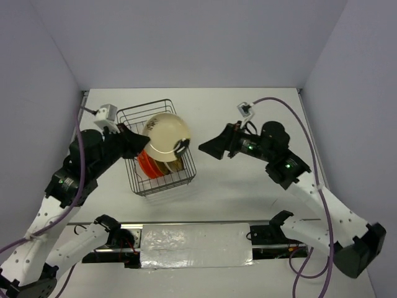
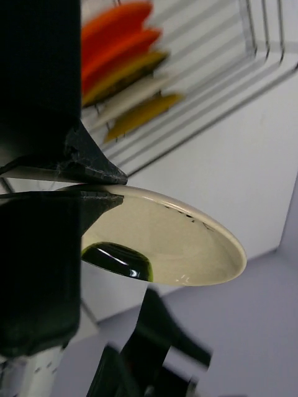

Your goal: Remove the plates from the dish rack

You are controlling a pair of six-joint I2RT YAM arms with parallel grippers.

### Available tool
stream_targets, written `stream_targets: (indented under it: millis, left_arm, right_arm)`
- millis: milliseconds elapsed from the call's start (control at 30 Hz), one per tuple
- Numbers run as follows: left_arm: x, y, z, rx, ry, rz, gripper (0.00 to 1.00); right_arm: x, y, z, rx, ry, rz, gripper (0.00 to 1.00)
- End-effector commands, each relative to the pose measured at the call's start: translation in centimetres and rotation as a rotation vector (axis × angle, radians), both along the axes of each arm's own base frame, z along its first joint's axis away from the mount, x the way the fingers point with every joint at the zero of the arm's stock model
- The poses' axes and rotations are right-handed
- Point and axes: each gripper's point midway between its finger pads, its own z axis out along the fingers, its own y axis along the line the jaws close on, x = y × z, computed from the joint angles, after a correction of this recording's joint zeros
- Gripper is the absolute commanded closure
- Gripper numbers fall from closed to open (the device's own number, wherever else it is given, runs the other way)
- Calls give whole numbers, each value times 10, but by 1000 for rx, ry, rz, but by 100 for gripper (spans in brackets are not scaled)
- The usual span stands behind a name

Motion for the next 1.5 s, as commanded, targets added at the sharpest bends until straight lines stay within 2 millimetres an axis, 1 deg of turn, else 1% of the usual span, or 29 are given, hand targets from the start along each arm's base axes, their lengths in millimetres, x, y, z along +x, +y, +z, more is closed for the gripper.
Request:
stream_targets:
  millis: [0, 100, 167, 233, 300, 333, 367, 433, 500, 533, 567, 600, 667, 733, 767, 800, 867, 933, 967, 1033, 1067, 1100, 1167, 1233, 1267, 1333, 1367, 1433, 1467]
  left_arm:
    - [-9, -74, 43, -241, -179, -381, 100]
    - [-15, -87, 34, -298, -153, -462, 100]
    - [-13, -91, 29, -309, -133, -470, 100]
    - [-2, -88, 14, -267, -80, -421, 90]
    - [19, -69, -16, -168, 40, -253, 45]
    - [24, -59, -27, -129, 82, -183, 16]
    - [30, -50, -31, -94, 106, -124, 7]
    - [34, -19, -53, 8, 177, 39, 1]
    - [33, 3, -60, 68, 182, 136, 0]
    - [29, 11, -65, 95, 204, 163, 1]
    - [25, 17, -64, 107, 197, 174, 1]
    - [22, 22, -67, 131, 202, 189, 1]
    - [18, 29, -66, 166, 198, 191, 0]
    - [15, 37, -71, 228, 224, 203, 1]
    - [14, 41, -73, 251, 235, 214, 1]
    - [14, 44, -75, 277, 246, 221, 1]
    - [12, 55, -81, 343, 276, 255, 0]
    - [12, 61, -85, 382, 294, 274, 1]
    - [11, 66, -87, 405, 306, 294, 0]
    - [15, 67, -86, 420, 320, 313, 1]
    - [17, 73, -86, 444, 327, 352, 0]
    - [16, 77, -89, 472, 352, 370, 1]
    - [25, 78, -86, 525, 369, 413, 0]
    - [34, 66, -85, 575, 388, 403, 1]
    - [37, 60, -84, 589, 390, 397, 0]
    - [45, 38, -82, 650, 379, 379, 2]
    - [47, 33, -82, 675, 374, 388, 3]
    - [52, 24, -83, 776, 376, 443, 8]
    - [53, 20, -86, 807, 384, 449, 11]
  right_arm:
    - [19, 37, 30, 66, -40, -9, 0]
    - [42, 51, 7, -11, -1, -86, 5]
    - [43, 57, 4, -9, -9, -79, 36]
    - [42, 58, 2, 20, -12, -78, 96]
    - [49, 46, -5, 14, 1, -157, 100]
    - [54, 38, -9, 4, 14, -204, 100]
    - [69, 23, -14, -12, 25, -308, 100]
    - [95, -11, -45, -81, 113, -461, 100]
    - [120, -35, -73, -100, 185, -548, 100]
    - [140, -66, -96, -109, 240, -618, 100]
    - [152, -69, -93, -59, 230, -585, 100]
    - [174, -89, -117, -70, 278, -620, 100]
    - [199, -94, -123, -64, 260, -587, 100]
    - [234, -98, -149, -101, 321, -558, 100]
    - [245, -100, -184, -152, 393, -548, 100]
    - [259, -99, -178, -146, 380, -538, 100]
    - [270, -104, -210, -186, 453, -549, 100]
    - [283, -110, -215, -208, 459, -576, 90]
    - [279, -112, -238, -254, 527, -582, 47]
    - [285, -127, -248, -325, 582, -672, 29]
    - [272, -136, -263, -393, 661, -711, 20]
    - [268, -143, -266, -436, 672, -751, 0]
    - [250, -173, -273, -600, 706, -898, 0]
    - [239, -196, -265, -693, 730, -1031, 0]
    - [219, -220, -258, -794, 757, -1132, 0]
    - [199, -232, -250, -832, 767, -1206, 0]
    - [193, -237, -229, -804, 716, -1244, 0]
    - [170, -234, -233, -810, 698, -1223, 0]
    - [169, -231, -214, -752, 636, -1220, 0]
